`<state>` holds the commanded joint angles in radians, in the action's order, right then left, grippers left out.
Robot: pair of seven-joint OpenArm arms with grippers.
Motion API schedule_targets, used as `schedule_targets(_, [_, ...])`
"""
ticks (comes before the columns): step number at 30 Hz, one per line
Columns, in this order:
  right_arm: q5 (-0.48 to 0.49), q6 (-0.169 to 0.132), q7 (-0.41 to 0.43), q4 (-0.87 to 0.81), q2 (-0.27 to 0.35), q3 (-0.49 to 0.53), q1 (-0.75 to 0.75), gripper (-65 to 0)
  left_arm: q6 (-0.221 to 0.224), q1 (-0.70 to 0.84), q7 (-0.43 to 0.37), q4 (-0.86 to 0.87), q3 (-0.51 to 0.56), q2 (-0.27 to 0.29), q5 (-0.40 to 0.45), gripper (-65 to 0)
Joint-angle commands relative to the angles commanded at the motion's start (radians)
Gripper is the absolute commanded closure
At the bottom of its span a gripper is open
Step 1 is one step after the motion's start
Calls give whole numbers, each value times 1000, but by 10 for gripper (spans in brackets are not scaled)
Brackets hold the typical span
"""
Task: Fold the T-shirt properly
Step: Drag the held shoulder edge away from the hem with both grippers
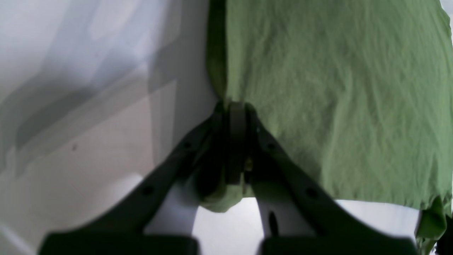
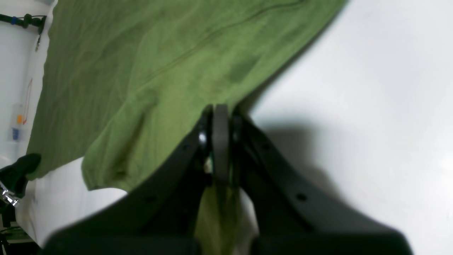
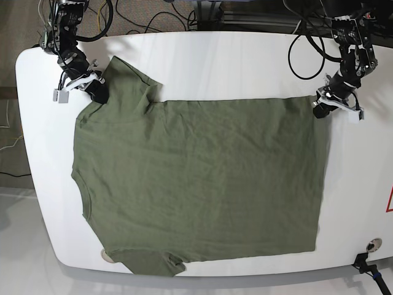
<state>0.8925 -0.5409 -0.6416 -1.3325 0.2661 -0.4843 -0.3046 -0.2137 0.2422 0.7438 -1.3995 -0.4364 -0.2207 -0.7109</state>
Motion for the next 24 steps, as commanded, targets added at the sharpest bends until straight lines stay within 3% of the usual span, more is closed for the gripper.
schedule_targets(8, [28,-11,-4,-117,15,-104,-140,0,-1,84,13,-107,-21,-1,14,0])
schedule_targets(9, [12,-14,3,-57,12,-55,-62,0,-14,68,-6,-110,-20,4,-11,0])
schedule_targets(24, [-12,-19,-56,-226,17,-122,-189,0,-13,279,-14,-308,-59,8,-13,0])
